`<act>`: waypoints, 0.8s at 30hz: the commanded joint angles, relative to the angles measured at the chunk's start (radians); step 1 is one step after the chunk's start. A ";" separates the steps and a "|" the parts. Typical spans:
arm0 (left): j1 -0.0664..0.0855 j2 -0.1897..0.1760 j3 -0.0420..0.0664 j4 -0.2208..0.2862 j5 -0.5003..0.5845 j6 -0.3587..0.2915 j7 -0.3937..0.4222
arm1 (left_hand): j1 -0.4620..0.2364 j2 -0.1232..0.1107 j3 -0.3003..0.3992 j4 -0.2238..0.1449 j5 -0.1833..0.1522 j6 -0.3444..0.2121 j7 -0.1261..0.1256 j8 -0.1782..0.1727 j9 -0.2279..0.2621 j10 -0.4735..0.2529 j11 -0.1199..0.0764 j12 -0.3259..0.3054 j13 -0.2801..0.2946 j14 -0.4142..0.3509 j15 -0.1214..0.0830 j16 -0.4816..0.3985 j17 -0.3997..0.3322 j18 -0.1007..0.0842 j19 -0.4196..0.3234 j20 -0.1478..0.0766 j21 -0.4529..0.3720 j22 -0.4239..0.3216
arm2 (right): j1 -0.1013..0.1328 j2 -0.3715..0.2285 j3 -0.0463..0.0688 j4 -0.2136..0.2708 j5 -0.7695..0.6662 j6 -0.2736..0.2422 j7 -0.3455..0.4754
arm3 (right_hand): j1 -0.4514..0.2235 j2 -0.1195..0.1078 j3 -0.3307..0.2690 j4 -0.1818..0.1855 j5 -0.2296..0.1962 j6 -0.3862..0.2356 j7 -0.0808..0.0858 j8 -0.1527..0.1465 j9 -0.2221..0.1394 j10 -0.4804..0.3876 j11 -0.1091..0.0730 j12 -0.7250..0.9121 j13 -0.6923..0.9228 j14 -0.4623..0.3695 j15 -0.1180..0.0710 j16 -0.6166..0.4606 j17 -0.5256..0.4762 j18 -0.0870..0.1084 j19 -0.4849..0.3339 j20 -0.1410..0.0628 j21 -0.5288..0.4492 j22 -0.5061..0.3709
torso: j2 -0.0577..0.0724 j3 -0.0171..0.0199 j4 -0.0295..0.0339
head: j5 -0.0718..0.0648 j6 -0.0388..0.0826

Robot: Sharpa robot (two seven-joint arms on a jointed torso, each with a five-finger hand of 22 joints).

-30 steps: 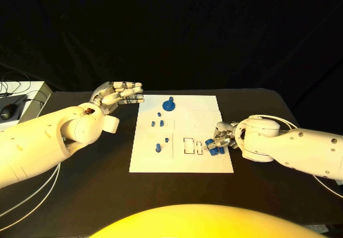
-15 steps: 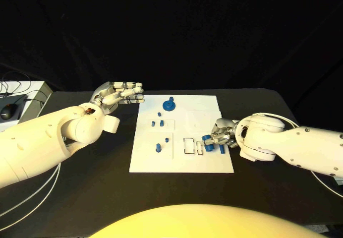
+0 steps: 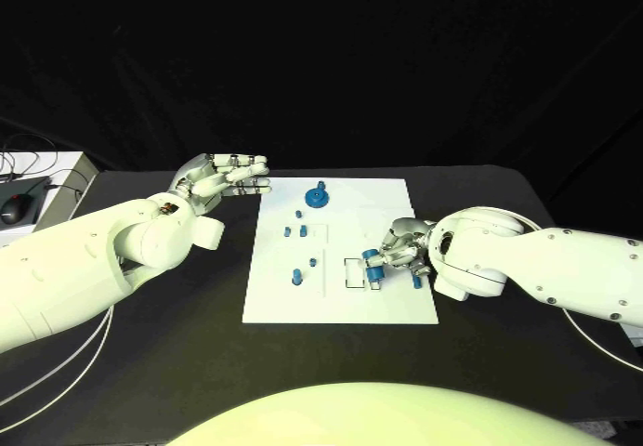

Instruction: Assemble the parts on the task board

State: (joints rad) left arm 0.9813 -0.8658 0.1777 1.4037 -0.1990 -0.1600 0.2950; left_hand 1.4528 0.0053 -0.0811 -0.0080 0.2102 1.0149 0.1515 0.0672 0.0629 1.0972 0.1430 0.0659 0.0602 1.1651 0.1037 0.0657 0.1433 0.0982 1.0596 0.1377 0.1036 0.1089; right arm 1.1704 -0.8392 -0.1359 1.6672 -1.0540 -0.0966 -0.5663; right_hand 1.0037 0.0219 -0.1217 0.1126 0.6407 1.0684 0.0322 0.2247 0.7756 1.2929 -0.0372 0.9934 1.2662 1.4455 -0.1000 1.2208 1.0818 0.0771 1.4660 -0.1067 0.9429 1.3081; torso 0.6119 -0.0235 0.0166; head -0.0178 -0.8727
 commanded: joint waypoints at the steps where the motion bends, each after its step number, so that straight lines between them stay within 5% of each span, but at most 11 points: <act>1: 0.000 0.002 0.001 0.003 0.004 0.016 -0.001 | -0.008 0.000 0.000 0.005 0.002 0.002 0.004 -0.004 -0.001 -0.008 -0.002 -0.004 0.000 0.000 0.007 0.001 0.001 -0.010 0.004 0.002 0.007 -0.001 | 0.001 0.021 -0.001 -0.023 0.031 0.004 0.003 | -0.007 -0.001 0.099 -0.098 -0.009 0.004 0.000 0.007 0.001 0.003 -0.002 0.000 -0.002 0.006 0.003 0.005 0.001 -0.003 0.058 -0.003 0.005 0.129 | -0.001 -0.0009 0.0016 | 0.000 0.000; 24: 0.000 -0.003 0.001 0.006 0.004 0.022 -0.005 | -0.008 -0.002 0.000 0.008 0.002 0.003 0.004 -0.004 -0.001 -0.009 -0.002 -0.003 0.000 -0.001 0.008 0.001 0.001 -0.009 0.003 0.002 0.006 -0.003 | -0.008 0.092 -0.006 -0.084 0.009 0.027 -0.002 | -0.016 0.002 0.081 -0.090 -0.087 0.002 0.002 0.010 0.004 -0.002 0.000 -0.009 -0.011 0.006 0.005 -0.001 -0.001 -0.002 0.056 -0.001 0.001 0.128 | 0.001 0.0006 -0.0010 | 0.013 0.000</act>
State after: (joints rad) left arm 0.9813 -0.8694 0.1777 1.4068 -0.1988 -0.1566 0.2861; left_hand 1.4528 0.0053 -0.0811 -0.0080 0.2102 1.0149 0.1515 0.0673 0.0629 1.0936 0.1393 0.0659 0.0602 1.1651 0.1036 0.0657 0.1432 0.0983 1.0596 0.1377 0.1036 0.1079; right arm 1.1629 -0.7480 -0.1423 1.5824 -1.0369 -0.0897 -0.5684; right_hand 0.9853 0.0141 -0.0815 0.0707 0.5573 1.0682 0.0324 0.2281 0.7793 1.2921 -0.0344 0.9896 1.2563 1.4489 -0.0965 1.2207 1.0814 0.0770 1.4660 -0.1067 0.9429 1.3076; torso 0.6125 -0.0230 0.0163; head -0.0063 -0.8727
